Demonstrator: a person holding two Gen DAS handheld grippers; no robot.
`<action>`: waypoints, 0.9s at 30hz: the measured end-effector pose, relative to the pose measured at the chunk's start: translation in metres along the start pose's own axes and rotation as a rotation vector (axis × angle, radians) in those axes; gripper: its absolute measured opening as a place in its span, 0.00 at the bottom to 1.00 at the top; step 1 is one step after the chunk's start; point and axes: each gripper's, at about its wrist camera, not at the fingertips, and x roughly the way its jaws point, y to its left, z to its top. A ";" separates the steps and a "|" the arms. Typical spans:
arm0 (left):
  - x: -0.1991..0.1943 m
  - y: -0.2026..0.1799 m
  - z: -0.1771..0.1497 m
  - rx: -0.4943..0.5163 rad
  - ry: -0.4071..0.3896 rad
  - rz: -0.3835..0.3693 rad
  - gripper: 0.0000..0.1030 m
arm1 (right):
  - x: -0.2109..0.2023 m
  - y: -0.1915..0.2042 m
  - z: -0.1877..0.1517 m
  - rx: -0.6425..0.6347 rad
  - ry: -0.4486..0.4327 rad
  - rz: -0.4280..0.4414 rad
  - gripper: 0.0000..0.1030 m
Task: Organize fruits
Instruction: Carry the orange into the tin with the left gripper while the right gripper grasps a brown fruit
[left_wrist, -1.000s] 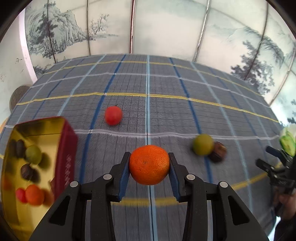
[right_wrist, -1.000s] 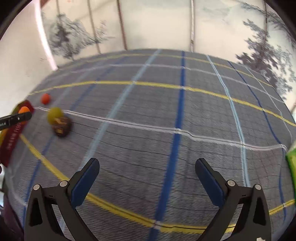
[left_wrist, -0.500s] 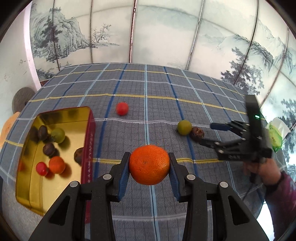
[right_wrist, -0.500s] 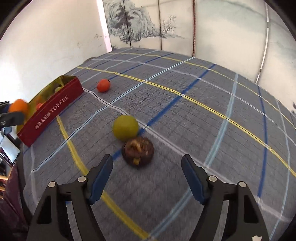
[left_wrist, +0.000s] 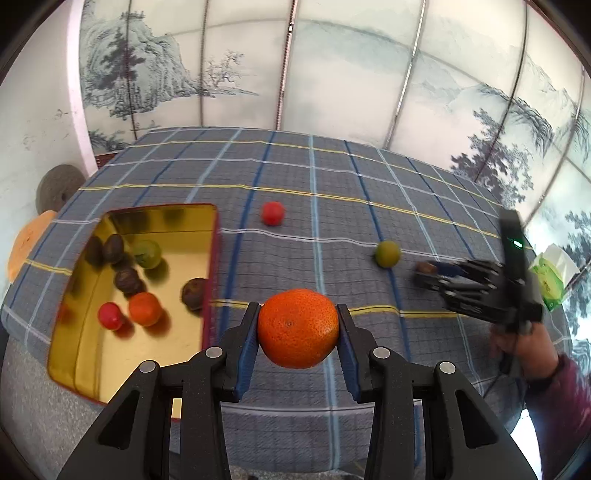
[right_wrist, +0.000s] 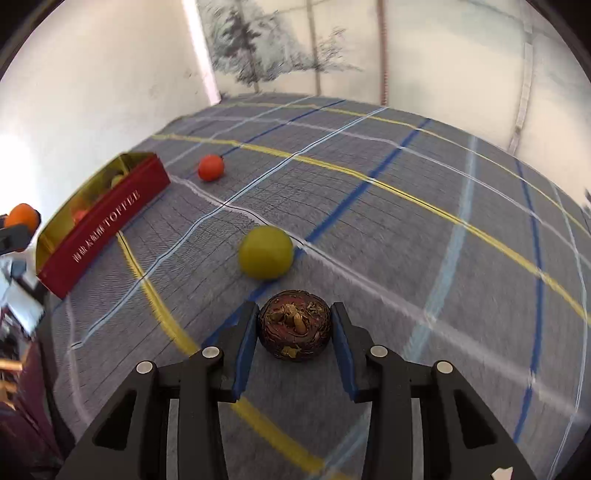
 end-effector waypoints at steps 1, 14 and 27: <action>-0.002 0.003 -0.001 -0.006 -0.002 0.004 0.39 | -0.004 -0.002 -0.004 0.016 -0.006 -0.010 0.35; -0.023 0.074 -0.034 -0.083 -0.028 0.151 0.39 | -0.027 -0.016 -0.040 0.116 -0.008 -0.122 0.35; -0.005 0.117 -0.045 -0.143 -0.010 0.197 0.39 | -0.027 -0.015 -0.041 0.112 -0.007 -0.127 0.36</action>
